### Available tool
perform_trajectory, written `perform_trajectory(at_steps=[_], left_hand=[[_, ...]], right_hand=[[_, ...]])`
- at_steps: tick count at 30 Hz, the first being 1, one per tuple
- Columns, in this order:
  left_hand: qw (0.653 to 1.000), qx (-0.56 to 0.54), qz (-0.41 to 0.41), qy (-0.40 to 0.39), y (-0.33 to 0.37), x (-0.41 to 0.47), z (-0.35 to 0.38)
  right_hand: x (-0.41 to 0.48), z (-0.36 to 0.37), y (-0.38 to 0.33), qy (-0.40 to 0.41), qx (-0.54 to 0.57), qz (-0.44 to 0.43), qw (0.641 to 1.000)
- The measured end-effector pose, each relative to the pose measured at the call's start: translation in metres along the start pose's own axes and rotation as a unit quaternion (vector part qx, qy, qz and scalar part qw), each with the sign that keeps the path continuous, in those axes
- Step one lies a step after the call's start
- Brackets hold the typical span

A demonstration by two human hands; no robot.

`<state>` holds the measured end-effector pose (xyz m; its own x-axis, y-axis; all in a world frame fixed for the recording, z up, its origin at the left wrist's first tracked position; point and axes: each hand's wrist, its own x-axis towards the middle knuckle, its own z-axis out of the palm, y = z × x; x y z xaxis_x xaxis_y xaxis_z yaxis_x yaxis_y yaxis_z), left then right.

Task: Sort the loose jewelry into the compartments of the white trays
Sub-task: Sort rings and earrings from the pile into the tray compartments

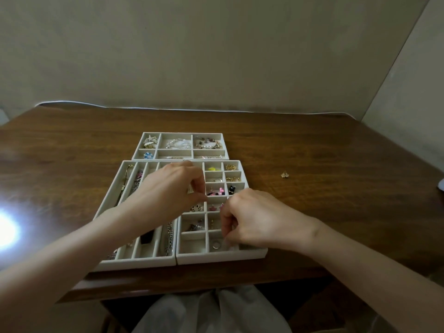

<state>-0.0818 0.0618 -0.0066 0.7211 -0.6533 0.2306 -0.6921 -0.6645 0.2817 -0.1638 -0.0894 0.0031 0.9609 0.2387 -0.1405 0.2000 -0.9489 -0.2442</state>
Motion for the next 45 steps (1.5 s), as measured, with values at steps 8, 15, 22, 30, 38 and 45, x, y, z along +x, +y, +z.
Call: perform_trajectory(at_steps=[8,15,22,30,38,45], left_hand=[[0.998,-0.057,-0.008,-0.005,-0.012,0.001,0.001],[0.997,-0.072,0.001,-0.003,-0.007,0.016,0.005],[0.996,-0.082,0.039,-0.022,0.011,0.042,0.014],[0.993,-0.082,0.071,-0.045,0.030,0.079,0.042],[0.992,-0.073,0.080,-0.058,0.040,0.111,0.065],[0.995,-0.061,0.063,-0.053,0.046,0.133,0.073]], right_hand=[[-0.001,0.009,-0.011,0.052,-0.066,-0.015,0.996],[-0.009,-0.021,0.025,0.037,0.087,0.047,0.994],[-0.008,-0.035,0.064,0.046,0.220,0.090,0.970],[0.007,-0.031,0.145,0.152,0.175,0.177,0.957],[0.023,-0.009,0.185,0.202,0.176,0.216,0.939],[0.031,-0.007,0.188,0.183,0.185,0.216,0.941]])
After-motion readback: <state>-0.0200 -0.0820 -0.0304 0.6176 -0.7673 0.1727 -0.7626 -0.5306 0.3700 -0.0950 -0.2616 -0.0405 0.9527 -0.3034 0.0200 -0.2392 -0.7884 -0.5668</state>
